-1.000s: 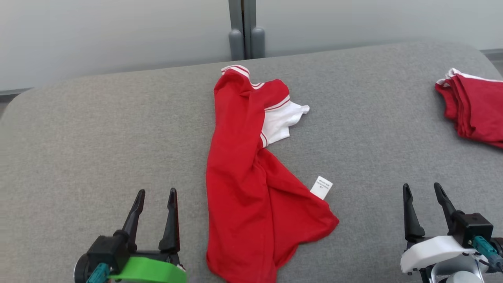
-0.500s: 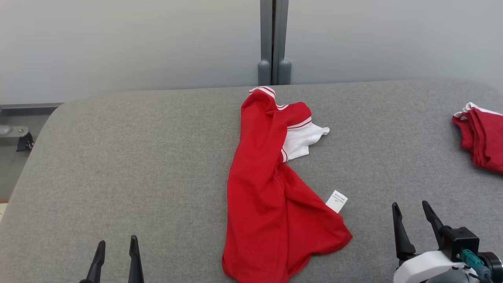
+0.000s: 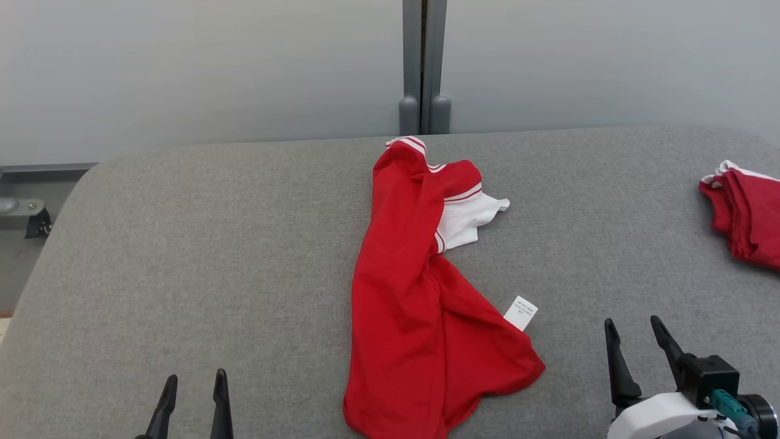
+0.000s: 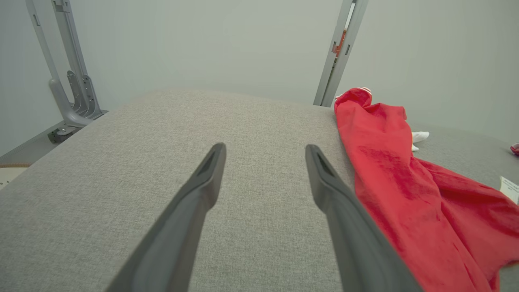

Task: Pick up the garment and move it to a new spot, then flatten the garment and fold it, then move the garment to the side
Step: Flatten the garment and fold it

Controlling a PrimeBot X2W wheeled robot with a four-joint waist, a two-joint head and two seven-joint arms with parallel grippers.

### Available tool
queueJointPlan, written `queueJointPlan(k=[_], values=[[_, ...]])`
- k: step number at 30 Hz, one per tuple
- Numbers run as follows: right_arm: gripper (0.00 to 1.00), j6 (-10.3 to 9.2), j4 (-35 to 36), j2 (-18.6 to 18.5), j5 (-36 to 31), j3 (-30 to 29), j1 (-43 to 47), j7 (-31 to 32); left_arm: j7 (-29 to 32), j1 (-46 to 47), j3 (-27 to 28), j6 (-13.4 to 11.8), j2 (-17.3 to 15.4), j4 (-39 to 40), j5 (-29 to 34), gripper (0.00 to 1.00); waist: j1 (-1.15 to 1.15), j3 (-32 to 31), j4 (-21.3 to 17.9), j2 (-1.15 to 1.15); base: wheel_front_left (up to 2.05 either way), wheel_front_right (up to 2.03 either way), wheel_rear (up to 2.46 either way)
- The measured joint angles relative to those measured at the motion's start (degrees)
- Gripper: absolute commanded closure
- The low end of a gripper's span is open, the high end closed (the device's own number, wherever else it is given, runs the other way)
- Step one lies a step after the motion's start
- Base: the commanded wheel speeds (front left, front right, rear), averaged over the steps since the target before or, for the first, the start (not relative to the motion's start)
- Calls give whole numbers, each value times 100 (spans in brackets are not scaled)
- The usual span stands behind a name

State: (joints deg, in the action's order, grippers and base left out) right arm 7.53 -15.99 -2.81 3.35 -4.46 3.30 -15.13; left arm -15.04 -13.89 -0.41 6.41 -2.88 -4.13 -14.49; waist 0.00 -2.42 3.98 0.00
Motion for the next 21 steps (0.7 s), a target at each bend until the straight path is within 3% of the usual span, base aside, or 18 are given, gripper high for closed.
queueJointPlan(k=[21], values=[[0,0,-5,0,-20,-33,-1,0,0,10,-103,8,0,-1,-9,0,0,90,-91,0,0,0,0]])
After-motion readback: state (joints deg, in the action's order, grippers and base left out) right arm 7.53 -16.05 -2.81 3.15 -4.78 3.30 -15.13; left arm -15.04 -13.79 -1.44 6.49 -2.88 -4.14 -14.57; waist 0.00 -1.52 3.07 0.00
